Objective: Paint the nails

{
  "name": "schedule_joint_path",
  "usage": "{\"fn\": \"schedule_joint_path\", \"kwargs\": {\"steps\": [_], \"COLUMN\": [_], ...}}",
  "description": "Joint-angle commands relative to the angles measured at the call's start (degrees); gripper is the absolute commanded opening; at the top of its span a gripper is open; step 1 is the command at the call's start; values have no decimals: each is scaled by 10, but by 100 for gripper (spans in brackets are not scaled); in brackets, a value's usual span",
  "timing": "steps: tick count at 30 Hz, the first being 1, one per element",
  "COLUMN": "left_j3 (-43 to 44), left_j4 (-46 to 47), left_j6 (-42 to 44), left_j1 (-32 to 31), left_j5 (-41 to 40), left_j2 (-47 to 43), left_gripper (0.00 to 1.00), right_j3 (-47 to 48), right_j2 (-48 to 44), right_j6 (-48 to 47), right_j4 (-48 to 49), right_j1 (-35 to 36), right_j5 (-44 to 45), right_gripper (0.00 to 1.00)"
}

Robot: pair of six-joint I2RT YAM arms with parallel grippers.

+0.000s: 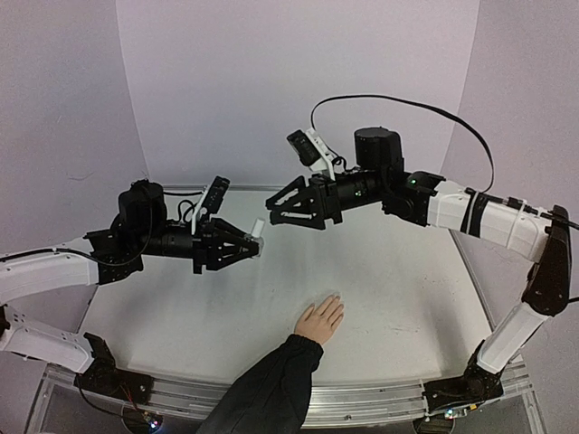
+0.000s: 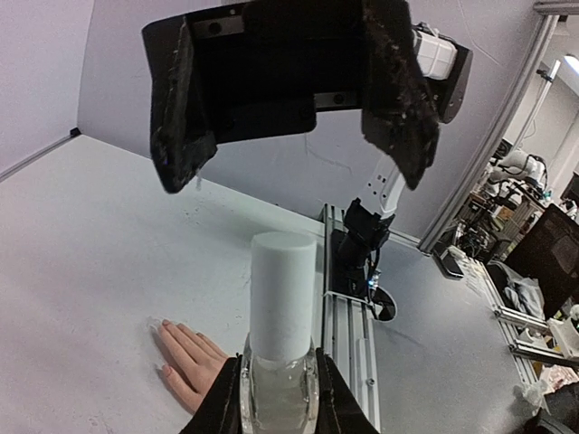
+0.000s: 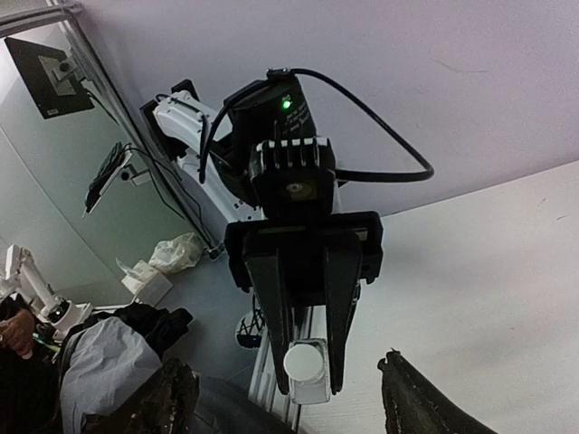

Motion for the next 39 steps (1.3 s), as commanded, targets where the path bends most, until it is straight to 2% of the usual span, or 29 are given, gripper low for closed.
{"fn": "schedule_joint_path", "kwargs": {"steps": [1, 10, 18, 28, 30, 34, 39], "left_j3": [37, 51, 54, 62, 65, 70, 68], "left_j4": [21, 21, 21, 21, 21, 22, 56], "left_j6": [-17, -17, -12, -6, 1, 30, 84], "left_j1": [2, 2, 2, 3, 3, 3, 2], "left_j5": [51, 57, 61, 45, 29, -39, -216], "left_j2": [1, 20, 25, 22, 19, 6, -8], "left_gripper": [0, 0, 0, 0, 0, 0, 0], "right_j3": [10, 23, 30, 14, 3, -22, -39], "right_j2": [14, 35, 47, 51, 49, 41, 49], "right_j6": [-13, -10, -10, -10, -9, -4, 60], "right_j4": [43, 58, 61, 63, 63, 66, 82], "right_j1": [8, 22, 28, 42, 48, 61, 75], "right_j5": [-57, -66, -70, -60, -46, 8, 140], "right_gripper": [67, 47, 35, 4, 0, 0, 0]}}
